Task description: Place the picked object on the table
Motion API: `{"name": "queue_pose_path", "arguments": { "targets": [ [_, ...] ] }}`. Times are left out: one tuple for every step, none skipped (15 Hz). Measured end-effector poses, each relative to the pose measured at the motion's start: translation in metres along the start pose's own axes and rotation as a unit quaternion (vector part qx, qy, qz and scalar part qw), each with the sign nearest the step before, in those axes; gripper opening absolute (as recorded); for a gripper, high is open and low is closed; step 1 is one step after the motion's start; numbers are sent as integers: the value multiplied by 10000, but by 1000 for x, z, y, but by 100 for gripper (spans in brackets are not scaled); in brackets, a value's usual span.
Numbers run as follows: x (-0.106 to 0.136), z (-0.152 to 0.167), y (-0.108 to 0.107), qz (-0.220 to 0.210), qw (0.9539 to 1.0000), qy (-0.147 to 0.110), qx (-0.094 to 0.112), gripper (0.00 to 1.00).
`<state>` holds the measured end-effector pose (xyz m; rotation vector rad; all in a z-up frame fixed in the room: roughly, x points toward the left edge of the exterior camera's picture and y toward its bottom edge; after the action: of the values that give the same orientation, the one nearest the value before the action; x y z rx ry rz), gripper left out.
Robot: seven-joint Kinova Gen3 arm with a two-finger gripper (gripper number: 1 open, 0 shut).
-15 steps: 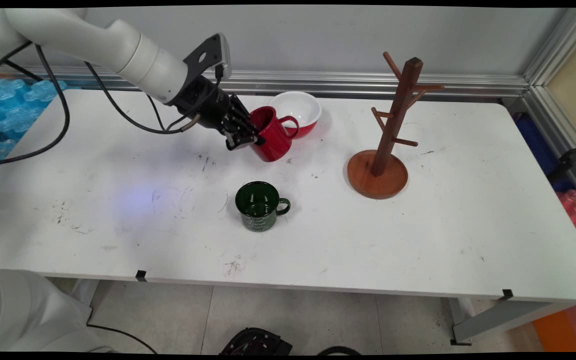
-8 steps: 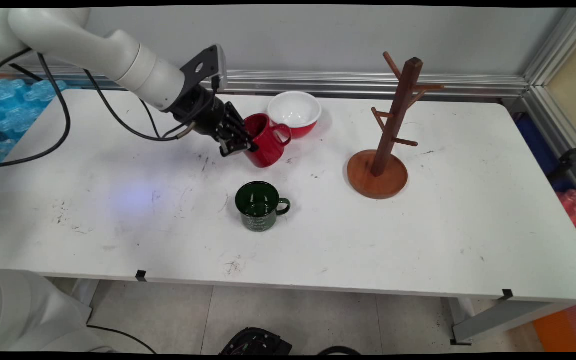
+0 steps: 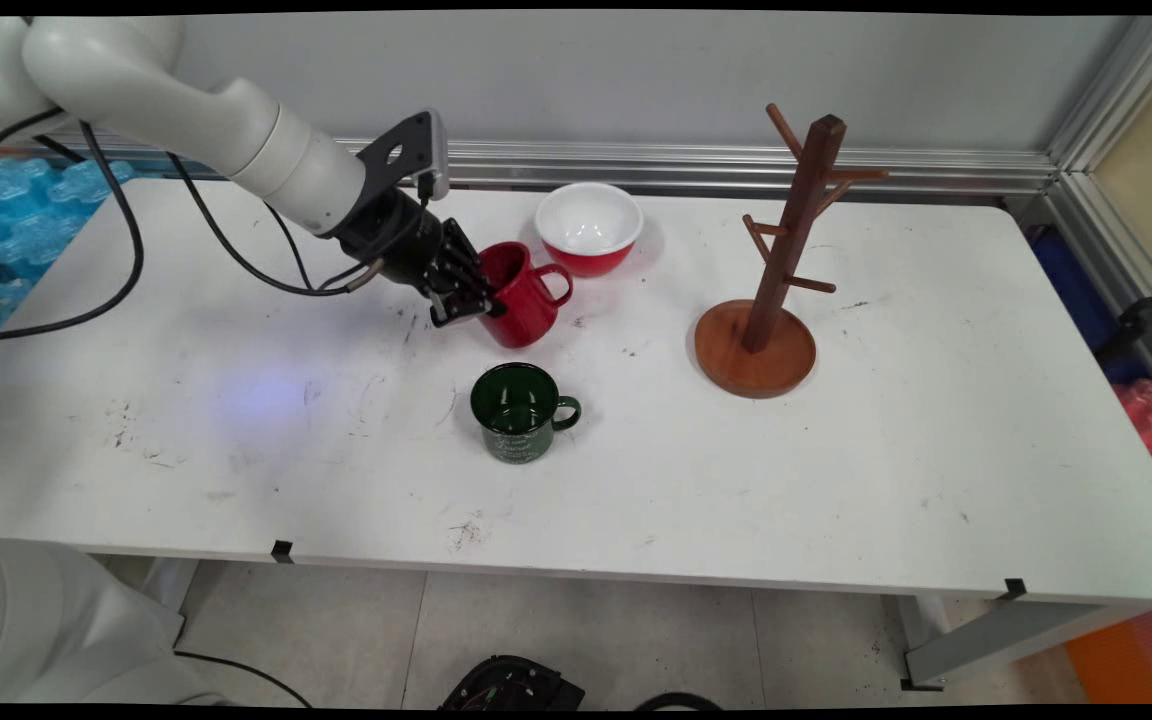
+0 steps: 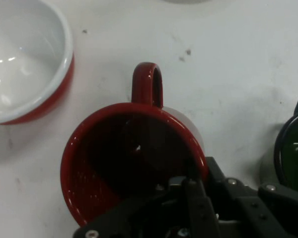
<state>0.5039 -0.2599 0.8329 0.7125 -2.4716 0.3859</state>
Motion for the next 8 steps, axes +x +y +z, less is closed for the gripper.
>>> {"name": "queue_pose_path", "arguments": {
  "targets": [
    [-1,1,0,3,10000,-14,-7,0],
    [-2,1,0,6,10000,-25,-12,0],
    [-3,2,0,7,10000,-33,-15,0],
    [-3,2,0,9,10000,-41,-18,0],
    [-4,2,0,11,10000,-48,-22,0],
    [-5,3,0,13,10000,-57,-27,0],
    [-5,3,0,16,10000,-65,-31,0],
    [-6,3,0,18,10000,-69,-33,0]
  ]
}}
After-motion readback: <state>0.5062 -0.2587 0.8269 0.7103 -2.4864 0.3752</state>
